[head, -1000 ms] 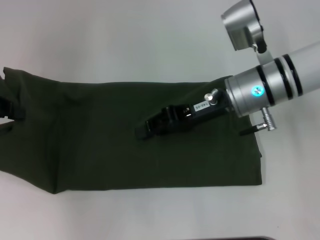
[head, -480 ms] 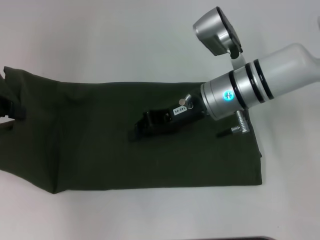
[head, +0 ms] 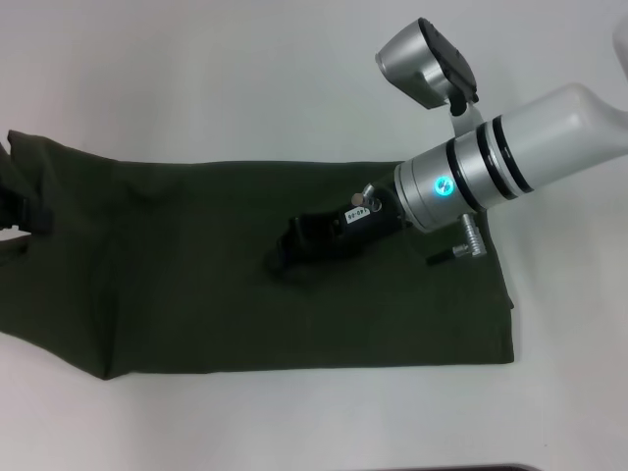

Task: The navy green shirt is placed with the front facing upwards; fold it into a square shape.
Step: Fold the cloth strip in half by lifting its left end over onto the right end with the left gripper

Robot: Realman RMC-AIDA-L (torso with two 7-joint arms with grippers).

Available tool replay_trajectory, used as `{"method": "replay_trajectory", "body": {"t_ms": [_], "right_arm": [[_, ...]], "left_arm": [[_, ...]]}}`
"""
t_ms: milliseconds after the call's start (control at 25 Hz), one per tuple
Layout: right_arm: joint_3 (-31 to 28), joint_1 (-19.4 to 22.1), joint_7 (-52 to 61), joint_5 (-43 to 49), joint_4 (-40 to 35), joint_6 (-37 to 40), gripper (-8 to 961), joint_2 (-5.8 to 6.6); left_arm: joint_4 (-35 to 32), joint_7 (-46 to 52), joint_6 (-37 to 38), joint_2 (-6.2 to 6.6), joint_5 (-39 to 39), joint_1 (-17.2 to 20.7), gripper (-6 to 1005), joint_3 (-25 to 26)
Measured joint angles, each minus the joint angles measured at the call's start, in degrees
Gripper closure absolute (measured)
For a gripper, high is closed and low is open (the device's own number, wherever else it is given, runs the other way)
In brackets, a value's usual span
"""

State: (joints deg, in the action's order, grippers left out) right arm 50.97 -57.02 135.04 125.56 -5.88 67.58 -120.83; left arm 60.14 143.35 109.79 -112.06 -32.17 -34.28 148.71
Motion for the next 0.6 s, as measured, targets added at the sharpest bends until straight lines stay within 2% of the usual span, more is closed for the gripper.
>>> {"method": "replay_trajectory", "body": {"t_ms": [440, 600], "right_arm": [[1.7, 0.1, 1.2, 0.0, 0.7, -3.9, 946, -0.1], [1.7, 1.0, 1.2, -1.7, -0.5, -0.5, 945, 0.15]], "left_arm": [[0.0, 0.0, 0.0, 0.0, 0.0, -0.2, 983, 0.0], [0.0, 0.0, 0.0, 0.0, 0.0, 0.0, 983, 0.0]]}}
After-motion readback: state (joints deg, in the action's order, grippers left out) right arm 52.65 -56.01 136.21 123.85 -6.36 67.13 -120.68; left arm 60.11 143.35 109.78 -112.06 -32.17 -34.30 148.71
